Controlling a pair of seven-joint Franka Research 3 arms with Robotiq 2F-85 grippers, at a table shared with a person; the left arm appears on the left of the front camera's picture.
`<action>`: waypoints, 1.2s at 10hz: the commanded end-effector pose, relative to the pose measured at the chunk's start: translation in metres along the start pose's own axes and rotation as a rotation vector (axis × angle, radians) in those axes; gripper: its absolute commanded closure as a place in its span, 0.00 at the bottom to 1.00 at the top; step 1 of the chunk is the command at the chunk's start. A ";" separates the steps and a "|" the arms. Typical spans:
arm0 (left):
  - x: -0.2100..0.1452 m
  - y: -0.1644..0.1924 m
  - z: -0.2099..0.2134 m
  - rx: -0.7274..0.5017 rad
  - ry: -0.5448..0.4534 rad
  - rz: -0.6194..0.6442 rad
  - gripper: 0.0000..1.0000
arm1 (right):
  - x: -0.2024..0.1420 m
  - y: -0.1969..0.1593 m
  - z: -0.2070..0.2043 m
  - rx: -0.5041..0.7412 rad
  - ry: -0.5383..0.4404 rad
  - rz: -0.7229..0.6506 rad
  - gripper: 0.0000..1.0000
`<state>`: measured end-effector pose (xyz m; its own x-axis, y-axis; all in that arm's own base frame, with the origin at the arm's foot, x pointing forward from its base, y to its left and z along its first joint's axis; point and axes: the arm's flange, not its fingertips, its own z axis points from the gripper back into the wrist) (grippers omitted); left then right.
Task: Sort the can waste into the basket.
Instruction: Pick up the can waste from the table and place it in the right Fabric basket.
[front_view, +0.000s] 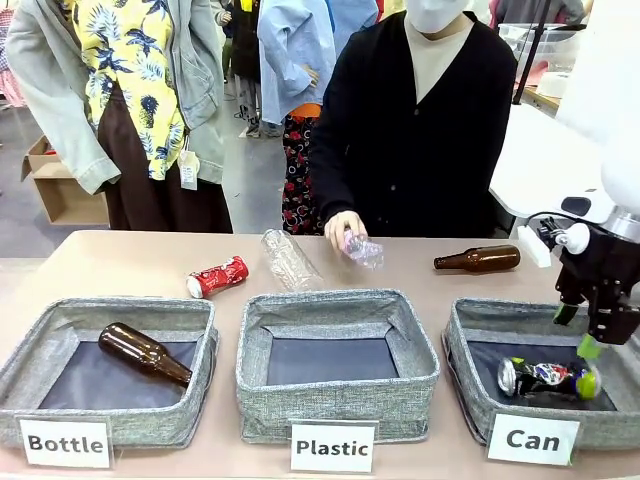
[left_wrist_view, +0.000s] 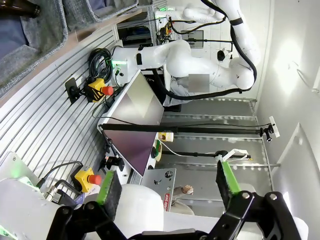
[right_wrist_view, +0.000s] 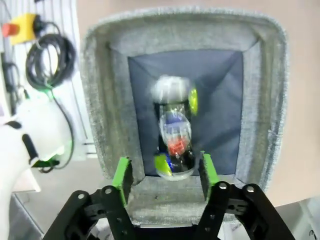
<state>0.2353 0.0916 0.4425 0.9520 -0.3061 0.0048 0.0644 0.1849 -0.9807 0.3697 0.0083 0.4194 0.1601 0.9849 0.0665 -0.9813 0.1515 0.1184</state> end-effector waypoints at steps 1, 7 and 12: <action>0.001 -0.002 0.000 -0.018 -0.011 -0.020 0.00 | -0.001 -0.008 0.002 -0.005 -0.020 -0.049 0.00; 0.001 -0.002 0.000 -0.018 -0.011 -0.020 0.00 | -0.048 -0.032 0.017 -0.059 -1.154 -0.632 0.00; 0.001 -0.002 0.000 -0.018 -0.011 -0.020 0.00 | -0.094 -0.022 0.005 0.217 -1.946 -0.372 0.00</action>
<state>0.2353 0.0917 0.4425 0.9522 -0.3056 0.0044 0.0640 0.1853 -0.9806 0.3825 -0.0920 0.4230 0.6320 0.0013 0.7750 -0.7083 0.4067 0.5769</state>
